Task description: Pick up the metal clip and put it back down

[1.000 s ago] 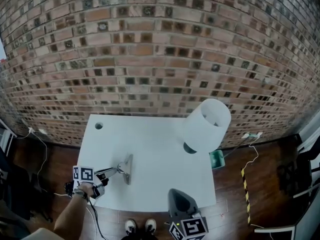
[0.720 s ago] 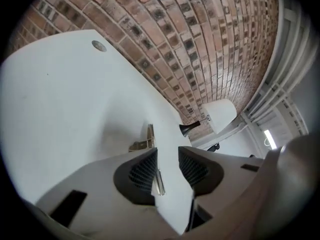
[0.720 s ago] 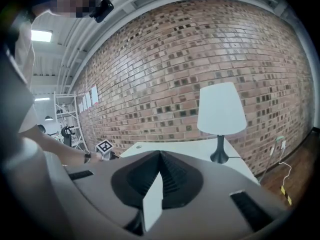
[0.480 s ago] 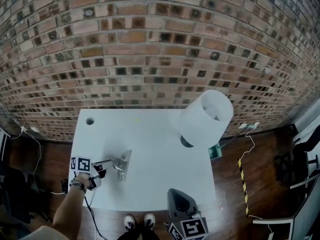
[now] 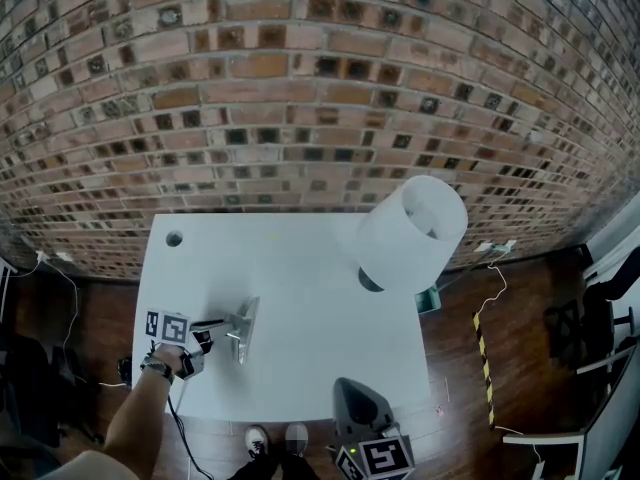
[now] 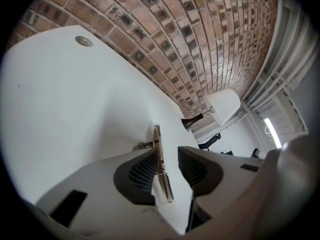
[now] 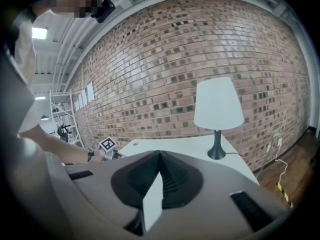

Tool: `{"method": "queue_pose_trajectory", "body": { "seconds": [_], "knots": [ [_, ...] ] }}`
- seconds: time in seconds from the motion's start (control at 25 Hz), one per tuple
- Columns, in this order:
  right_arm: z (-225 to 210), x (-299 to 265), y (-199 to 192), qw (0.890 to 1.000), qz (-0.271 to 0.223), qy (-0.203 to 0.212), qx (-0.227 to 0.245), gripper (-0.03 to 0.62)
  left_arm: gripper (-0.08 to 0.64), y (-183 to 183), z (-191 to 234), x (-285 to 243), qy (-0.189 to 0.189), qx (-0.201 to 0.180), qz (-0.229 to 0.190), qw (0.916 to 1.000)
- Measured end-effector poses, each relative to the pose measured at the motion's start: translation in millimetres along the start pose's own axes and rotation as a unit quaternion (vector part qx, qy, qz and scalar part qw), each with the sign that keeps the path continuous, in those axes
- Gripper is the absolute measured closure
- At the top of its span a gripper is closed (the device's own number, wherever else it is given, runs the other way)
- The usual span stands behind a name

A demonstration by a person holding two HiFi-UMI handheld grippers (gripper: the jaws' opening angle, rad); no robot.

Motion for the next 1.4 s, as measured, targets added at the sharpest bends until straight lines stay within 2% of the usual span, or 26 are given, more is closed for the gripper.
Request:
{"method": "queue_pose_trajectory", "body": {
  "seconds": [0.08,0.16,0.2,0.36,0.52,0.72,0.8,1.0,1.08,1.16,1.28,1.4],
  "knots": [
    [-1,1,-1,1.000,0.002,-0.002,0.000,0.612,0.456,0,0,-5,0.001,0.002,-0.004,1.0000],
    [-2,2,-3,1.000,0.003,-0.004,-0.001,0.612,0.542,1,5,-8,0.007,0.014,-0.011,0.9998],
    [-3,3,-3,1.000,0.003,-0.005,-0.001,0.612,0.554,1,5,-10,0.005,0.023,-0.014,0.9996],
    [-4,7,-4,1.000,0.005,-0.007,-0.001,0.612,0.558,0,0,-12,-0.011,0.045,-0.021,0.9987],
    [-5,10,-3,1.000,0.003,-0.008,-0.002,0.612,0.554,-5,-8,-11,-0.019,0.049,-0.025,0.9983],
    [-5,11,0,1.000,-0.002,-0.005,0.000,0.612,0.551,2,-27,-1,-0.035,0.038,-0.073,0.9960],
    [-4,13,2,1.000,-0.006,-0.003,0.000,0.612,0.551,5,-37,4,-0.036,0.024,-0.088,0.9952],
    [2,16,10,1.000,-0.017,0.006,0.005,0.612,0.549,24,-69,26,-0.031,-0.057,-0.143,0.9875],
    [6,18,15,1.000,-0.023,0.010,0.007,0.612,0.549,34,-86,38,-0.020,-0.107,-0.168,0.9798],
    [11,22,20,0.999,-0.028,0.014,0.008,0.612,0.549,43,-108,54,0.000,-0.167,-0.197,0.9662],
    [15,29,26,0.999,-0.035,0.020,0.011,0.612,0.548,51,-144,75,0.027,-0.241,-0.233,0.9418],
    [18,37,31,0.999,-0.042,0.022,0.011,0.612,0.548,51,-175,94,0.058,-0.322,-0.249,0.9113]
  ]
}}
Point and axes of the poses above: the fingertips, and each gripper's own axes: x backward along the fingers, z to its left, y out of its top, the point moved 1 cm from there along x, backward along the fingers, and after that the axes turned 7 degrees about -z, right-handed, at the moved point
